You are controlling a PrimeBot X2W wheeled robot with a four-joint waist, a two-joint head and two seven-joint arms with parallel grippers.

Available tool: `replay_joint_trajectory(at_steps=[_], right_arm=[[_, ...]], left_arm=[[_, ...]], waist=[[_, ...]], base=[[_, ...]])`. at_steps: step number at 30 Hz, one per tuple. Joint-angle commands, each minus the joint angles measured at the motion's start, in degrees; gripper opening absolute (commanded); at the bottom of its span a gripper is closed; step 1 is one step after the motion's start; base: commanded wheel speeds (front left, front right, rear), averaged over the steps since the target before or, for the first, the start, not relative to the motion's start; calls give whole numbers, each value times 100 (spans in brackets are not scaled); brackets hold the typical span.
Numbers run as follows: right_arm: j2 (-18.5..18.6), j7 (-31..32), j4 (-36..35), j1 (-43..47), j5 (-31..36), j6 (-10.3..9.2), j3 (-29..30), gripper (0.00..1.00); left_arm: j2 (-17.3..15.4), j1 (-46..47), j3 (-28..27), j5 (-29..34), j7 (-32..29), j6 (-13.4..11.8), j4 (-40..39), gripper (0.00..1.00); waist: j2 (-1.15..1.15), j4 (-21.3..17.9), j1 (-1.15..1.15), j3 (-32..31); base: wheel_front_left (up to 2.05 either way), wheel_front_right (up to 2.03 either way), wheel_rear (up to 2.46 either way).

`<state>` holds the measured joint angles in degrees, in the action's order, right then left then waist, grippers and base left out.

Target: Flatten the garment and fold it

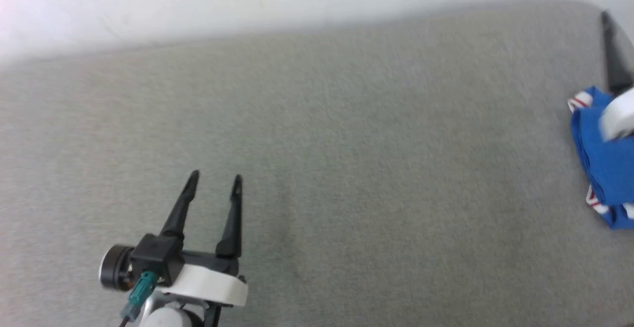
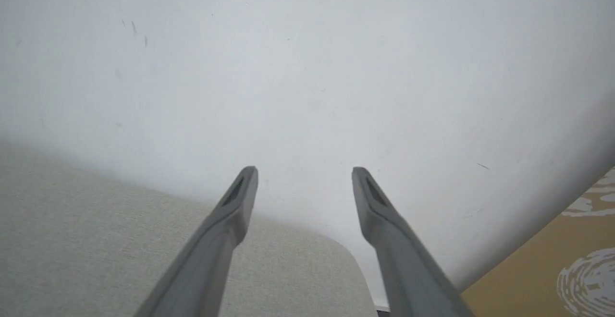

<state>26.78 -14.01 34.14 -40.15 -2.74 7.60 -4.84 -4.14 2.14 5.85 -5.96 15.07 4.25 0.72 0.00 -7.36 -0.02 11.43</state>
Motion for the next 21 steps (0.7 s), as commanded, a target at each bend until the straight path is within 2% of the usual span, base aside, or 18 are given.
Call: replay_joint_trajectory(at_steps=[1, 7, 11, 14, 18, 21], right_arm=[[-195, -45, -270, 324, -151, -11, 56, 100], [-901, -74, -1404, 1577, -268, -11, 318, 100], [-1552, -85, -1939, 2362, -232, -11, 670, 100], [-1956, -91, -2227, 2897, -119, -11, 801, 100], [-2264, -96, -2562, 3443, -27, -11, 984, 100], [-2363, -97, -2773, 3759, -59, -11, 1072, 100]], left_arm=[[8, -95, -76, 32, -7, -41, 18, 100], [44, -388, -340, 102, -7, -220, 55, 100], [73, -580, -368, 128, -7, -331, 62, 100], [85, -654, -363, 106, -7, -319, 79, 100], [97, -715, -336, 130, -7, -328, 111, 100], [101, -738, -390, 112, -7, -308, 157, 100]], waist=[[0, 444, 2, -523], [0, 651, 2, -810], [0, 757, 2, -942], [0, 819, 2, -992], [0, 892, 2, -1042], [0, 917, 2, -1066]], base=[[0, 0, 0], [0, 0, 0], [0, 0, 0], [0, 0, 0], [0, 0, 0], [0, 0, 0]])
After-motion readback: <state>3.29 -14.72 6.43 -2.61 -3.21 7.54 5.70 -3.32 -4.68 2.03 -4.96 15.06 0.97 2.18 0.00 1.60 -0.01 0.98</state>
